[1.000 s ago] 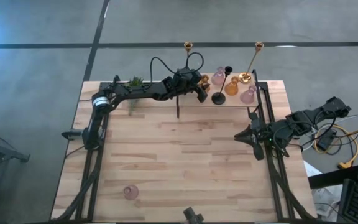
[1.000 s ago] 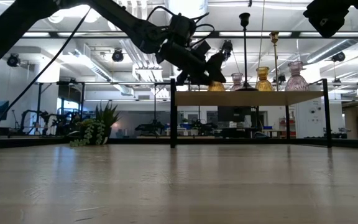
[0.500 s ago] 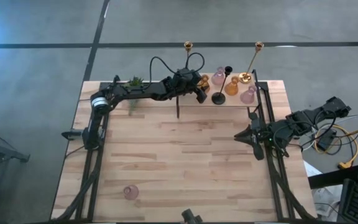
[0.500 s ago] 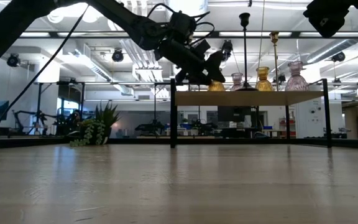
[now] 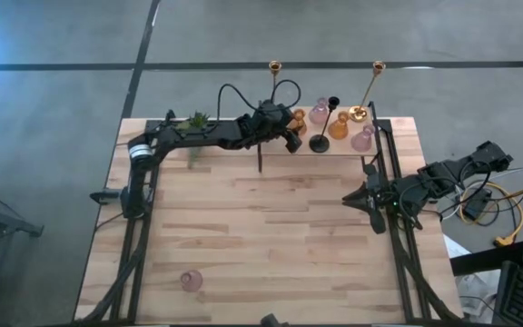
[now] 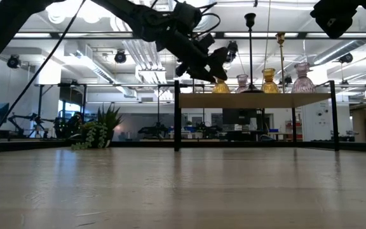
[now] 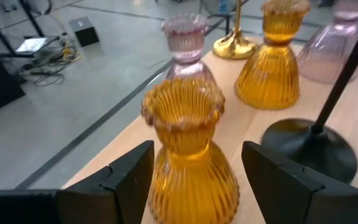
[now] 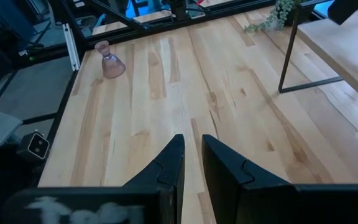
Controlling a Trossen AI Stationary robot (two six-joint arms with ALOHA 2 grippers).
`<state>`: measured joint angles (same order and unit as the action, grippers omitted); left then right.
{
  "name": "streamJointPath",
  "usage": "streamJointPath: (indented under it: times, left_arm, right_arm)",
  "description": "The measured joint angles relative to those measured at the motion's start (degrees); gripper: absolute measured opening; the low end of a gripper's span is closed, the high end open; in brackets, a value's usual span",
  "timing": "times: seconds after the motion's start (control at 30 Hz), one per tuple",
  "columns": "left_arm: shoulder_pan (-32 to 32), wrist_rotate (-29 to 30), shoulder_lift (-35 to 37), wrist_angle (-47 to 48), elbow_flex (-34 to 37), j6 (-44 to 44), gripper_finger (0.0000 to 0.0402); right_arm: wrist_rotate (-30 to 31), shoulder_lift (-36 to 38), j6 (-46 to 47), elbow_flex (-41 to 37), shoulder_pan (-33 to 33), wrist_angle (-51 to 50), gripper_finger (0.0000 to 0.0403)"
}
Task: Pick & Place candle stick holders
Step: Put the pink candle holder on the shelf
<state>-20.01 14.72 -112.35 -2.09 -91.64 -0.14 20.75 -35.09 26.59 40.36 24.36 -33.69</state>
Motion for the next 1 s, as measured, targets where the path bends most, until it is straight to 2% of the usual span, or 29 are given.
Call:
streamJointPath:
  times: [0.23,0.37,0.67,0.87,1.0]
  left_arm:
    - [1.79,6.45,1.34,3.45,0.07,-0.05,0.0248]
    - [2.77,7.47,2.62,6.23,0.07,-0.87,0.0248]
    - [7.02,7.82,8.30,20.57,1.03,-3.25,0.0248]
    - [12.24,8.98,18.79,24.46,9.53,-4.37,0.0248]
    - [16.61,9.58,29.70,27.85,18.57,-8.00,0.0248]
  right_arm:
    - [0.00,0.00,0.02,0.00,0.02,0.04,0.0048]
    - [0.00,0.00,0.05,0.00,0.01,0.04,0.0048]
    - [-0.30,0.02,0.42,0.00,0.02,-0.04,0.0048]
    - [-1.04,0.05,0.46,0.00,0.02,-0.44,0.0048]
    - [-1.88,0.01,0.46,0.00,0.02,-0.47,0.0048]
